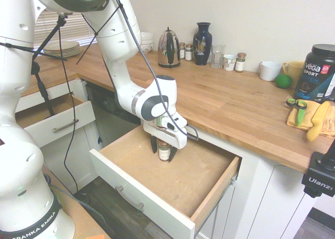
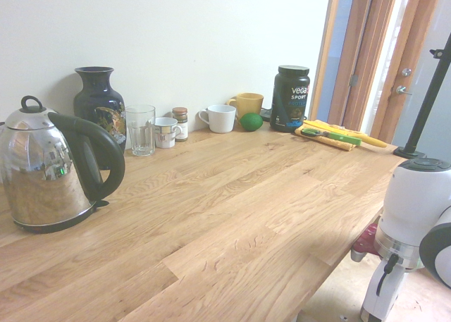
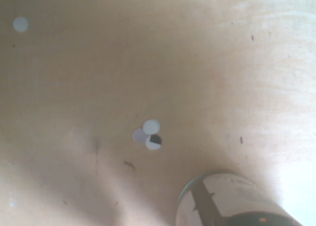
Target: Put seasoning jar in the drawer
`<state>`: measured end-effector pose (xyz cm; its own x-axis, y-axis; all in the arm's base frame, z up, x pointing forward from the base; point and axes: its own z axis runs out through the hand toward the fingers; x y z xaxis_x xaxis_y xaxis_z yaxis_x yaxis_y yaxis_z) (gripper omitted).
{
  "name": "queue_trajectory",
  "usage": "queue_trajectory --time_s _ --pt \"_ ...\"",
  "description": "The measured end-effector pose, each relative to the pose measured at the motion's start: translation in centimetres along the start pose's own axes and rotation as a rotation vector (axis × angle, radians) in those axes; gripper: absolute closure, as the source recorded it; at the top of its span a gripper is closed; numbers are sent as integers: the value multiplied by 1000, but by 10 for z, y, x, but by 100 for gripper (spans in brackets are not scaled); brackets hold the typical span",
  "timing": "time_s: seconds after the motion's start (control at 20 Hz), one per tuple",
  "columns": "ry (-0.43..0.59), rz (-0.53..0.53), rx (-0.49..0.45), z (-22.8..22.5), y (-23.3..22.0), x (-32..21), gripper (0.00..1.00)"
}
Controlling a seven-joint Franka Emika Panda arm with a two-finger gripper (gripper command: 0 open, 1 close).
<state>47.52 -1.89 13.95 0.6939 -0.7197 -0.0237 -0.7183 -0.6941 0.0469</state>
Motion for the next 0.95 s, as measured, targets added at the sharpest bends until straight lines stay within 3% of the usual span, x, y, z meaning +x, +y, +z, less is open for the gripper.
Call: queue_trajectory --time_s 0.55,0.95 --pt "20 10 32 -2 5 2 0" --pt "38 26 67 -27 29 -8 0"
